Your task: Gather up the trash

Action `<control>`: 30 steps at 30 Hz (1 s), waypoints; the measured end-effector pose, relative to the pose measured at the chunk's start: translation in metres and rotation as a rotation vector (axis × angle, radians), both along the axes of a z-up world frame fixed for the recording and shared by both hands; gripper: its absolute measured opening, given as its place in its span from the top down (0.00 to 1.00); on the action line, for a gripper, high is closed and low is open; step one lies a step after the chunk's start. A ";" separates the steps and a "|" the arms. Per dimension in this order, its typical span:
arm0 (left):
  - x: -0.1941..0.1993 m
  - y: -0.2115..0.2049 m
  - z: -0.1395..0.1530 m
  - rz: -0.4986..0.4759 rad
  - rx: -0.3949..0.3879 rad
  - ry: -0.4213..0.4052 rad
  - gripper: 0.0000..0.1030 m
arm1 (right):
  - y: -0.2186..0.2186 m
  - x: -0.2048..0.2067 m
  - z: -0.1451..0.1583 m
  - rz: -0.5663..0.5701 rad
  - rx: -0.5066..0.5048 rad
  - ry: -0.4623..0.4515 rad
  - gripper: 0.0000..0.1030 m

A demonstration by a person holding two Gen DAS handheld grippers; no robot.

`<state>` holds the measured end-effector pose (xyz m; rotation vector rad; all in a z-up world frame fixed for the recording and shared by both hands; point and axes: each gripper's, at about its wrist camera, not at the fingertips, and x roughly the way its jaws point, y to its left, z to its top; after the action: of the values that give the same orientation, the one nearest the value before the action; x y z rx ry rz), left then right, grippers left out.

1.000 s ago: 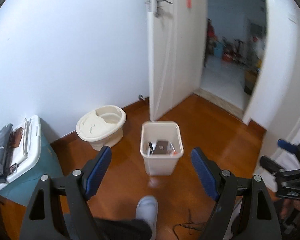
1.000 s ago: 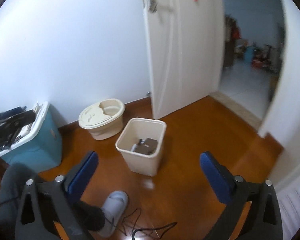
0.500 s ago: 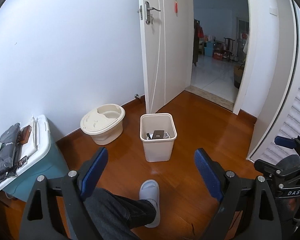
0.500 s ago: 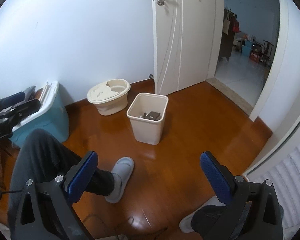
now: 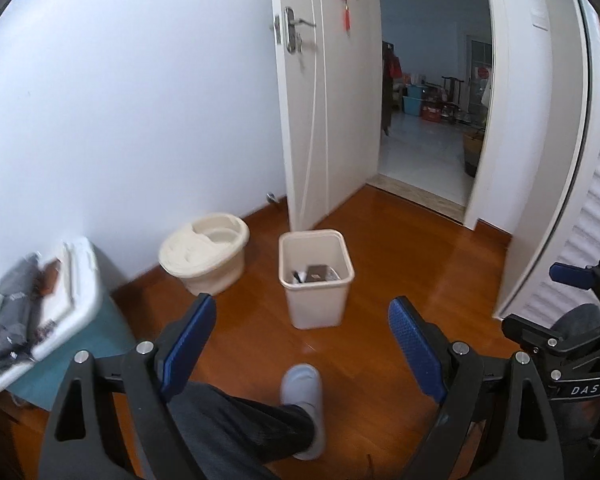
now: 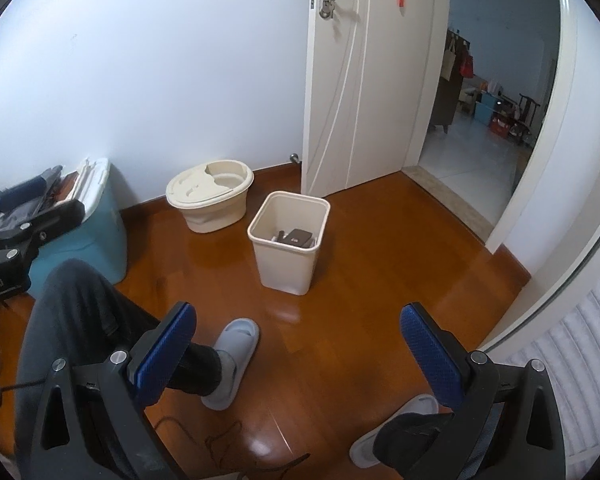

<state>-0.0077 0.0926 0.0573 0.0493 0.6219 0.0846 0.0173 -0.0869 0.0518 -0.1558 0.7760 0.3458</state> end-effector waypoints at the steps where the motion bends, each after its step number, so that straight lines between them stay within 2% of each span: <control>1: 0.002 -0.001 -0.002 -0.006 -0.004 0.008 0.14 | -0.001 0.001 -0.001 -0.005 0.003 0.000 0.00; 9: 0.013 -0.009 -0.018 -0.024 -0.012 0.063 0.14 | -0.008 0.010 -0.007 -0.026 0.004 0.008 0.00; 13: 0.018 -0.016 -0.025 -0.004 0.031 0.099 0.14 | -0.009 0.014 -0.010 -0.032 0.011 0.019 0.00; 17: 0.023 -0.016 -0.032 0.013 0.041 0.134 0.14 | -0.011 0.017 -0.010 -0.031 0.015 0.024 0.00; 25: 0.022 -0.008 -0.034 0.034 0.018 0.134 0.14 | -0.014 0.023 -0.011 -0.042 0.019 0.039 0.00; 30: 0.023 -0.012 -0.035 0.040 0.064 0.133 0.14 | -0.015 0.026 -0.012 -0.046 0.019 0.040 0.00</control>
<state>0.0150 0.0809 0.0223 0.1055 0.7532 0.1407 0.0430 -0.1015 0.0393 -0.1133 0.8146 0.3128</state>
